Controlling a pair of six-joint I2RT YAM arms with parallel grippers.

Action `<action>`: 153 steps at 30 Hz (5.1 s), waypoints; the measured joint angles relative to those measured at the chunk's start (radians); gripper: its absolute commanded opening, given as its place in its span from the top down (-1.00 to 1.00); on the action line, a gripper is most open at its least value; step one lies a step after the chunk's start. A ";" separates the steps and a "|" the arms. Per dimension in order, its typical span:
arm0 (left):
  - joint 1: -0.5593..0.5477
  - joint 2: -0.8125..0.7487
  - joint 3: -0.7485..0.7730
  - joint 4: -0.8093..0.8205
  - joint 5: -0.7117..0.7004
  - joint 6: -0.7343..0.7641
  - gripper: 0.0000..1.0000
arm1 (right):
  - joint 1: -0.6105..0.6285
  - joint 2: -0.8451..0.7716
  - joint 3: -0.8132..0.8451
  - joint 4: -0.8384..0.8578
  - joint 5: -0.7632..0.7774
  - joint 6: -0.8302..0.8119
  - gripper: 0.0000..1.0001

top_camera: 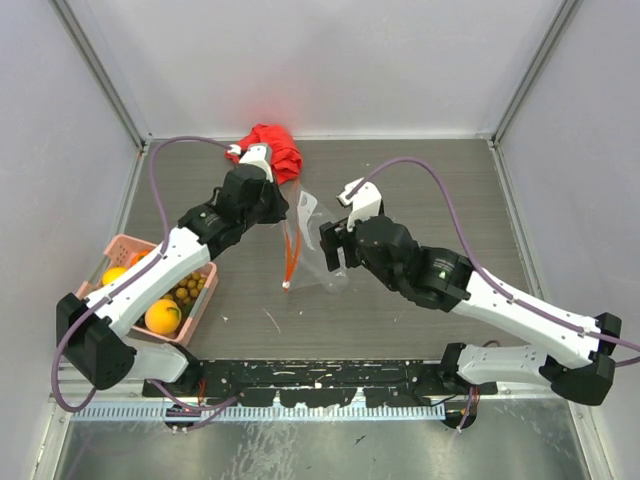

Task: Place the food in the zip-top bag and seal the zipper
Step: Open the zipper of the food storage bag at the center of the board.

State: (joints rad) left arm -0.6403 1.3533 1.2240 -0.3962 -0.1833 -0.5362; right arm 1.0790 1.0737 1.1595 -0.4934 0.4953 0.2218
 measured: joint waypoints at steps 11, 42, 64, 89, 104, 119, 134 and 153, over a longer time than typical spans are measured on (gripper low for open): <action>-0.050 -0.050 -0.001 0.018 -0.033 0.010 1.00 | 0.000 0.209 0.063 0.055 0.048 0.083 -0.59; -0.080 -0.111 -0.038 -0.024 -0.098 -0.014 0.96 | -0.114 0.406 -0.054 0.309 0.047 0.128 0.64; -0.146 -0.111 -0.187 0.023 -0.068 -0.228 0.20 | -0.079 0.325 -0.153 0.435 0.111 0.126 0.97; -0.163 -0.109 -0.209 -0.105 -0.285 -0.161 1.00 | -0.146 0.240 -0.166 0.319 0.179 0.113 0.56; -0.183 -0.109 -0.126 -0.148 -0.228 -0.104 1.00 | -0.146 0.282 -0.124 0.333 0.008 0.074 -0.04; -0.198 -0.109 -0.113 -0.198 -0.305 -0.061 1.00 | -0.202 0.389 -0.030 0.334 0.190 0.023 0.27; -0.200 -0.066 0.042 -0.225 -0.429 0.045 1.00 | -0.263 0.342 -0.022 0.327 0.076 0.004 0.16; -0.200 0.065 0.076 -0.214 -0.409 0.046 1.00 | -0.263 0.251 -0.024 0.217 -0.078 0.021 -0.04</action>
State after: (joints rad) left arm -0.8406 1.4181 1.2995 -0.6102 -0.5922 -0.4904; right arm 0.8158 1.3243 1.1358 -0.2760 0.4175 0.2428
